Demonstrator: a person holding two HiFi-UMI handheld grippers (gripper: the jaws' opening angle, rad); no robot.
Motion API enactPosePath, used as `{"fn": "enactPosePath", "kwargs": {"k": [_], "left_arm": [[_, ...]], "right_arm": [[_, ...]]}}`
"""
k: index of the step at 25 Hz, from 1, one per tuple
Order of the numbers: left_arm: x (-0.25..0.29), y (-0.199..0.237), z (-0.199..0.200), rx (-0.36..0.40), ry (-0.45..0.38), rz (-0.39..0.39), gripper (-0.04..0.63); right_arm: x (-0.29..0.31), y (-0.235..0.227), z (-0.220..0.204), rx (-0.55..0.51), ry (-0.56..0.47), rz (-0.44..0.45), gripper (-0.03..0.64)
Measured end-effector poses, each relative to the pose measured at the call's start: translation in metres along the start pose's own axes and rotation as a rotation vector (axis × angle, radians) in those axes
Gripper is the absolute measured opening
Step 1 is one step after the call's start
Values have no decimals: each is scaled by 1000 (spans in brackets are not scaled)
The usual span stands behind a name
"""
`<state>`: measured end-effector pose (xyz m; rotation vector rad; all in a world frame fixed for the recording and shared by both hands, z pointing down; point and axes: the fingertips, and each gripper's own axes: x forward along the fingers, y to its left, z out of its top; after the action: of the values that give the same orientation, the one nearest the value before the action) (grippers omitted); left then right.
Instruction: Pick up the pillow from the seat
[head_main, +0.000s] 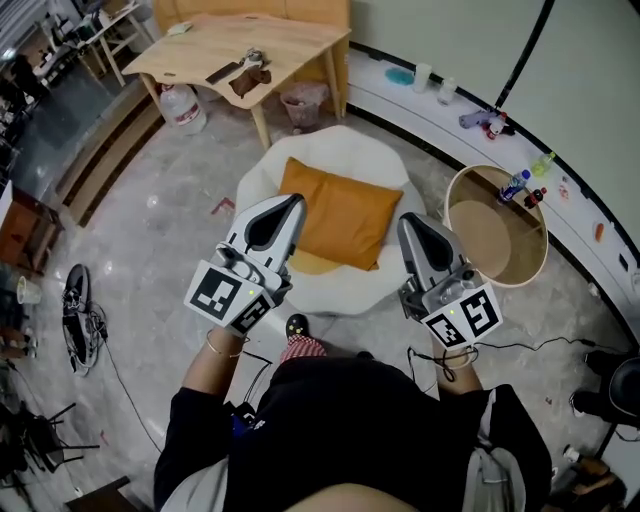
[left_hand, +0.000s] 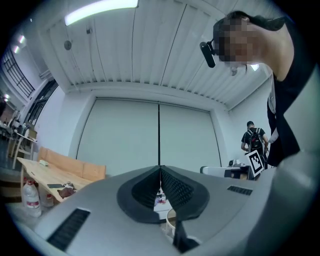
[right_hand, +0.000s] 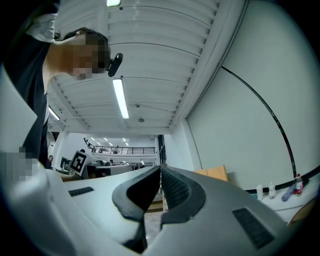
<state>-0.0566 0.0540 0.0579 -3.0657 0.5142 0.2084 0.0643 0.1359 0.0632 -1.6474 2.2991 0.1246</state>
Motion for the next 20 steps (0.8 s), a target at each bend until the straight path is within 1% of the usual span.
{"fn": "enactPosePath", "kwargs": {"k": [5,8,14,20], "left_arm": [[0,39,-2,-16,-4,-9,9],[0,58,-3,-30,-5,-37,9],[5,86,-3,-18,-15,-86,9],[1,113,-4,-31,-11,-116,9]], "right_arm": [[30,3,-12,-3,5,-26,21],[48,7,-16,-11,4,-44,21],[74,5,-24,-25,6,-94,21],[97,12,-29,-44,11,-127,21]]}}
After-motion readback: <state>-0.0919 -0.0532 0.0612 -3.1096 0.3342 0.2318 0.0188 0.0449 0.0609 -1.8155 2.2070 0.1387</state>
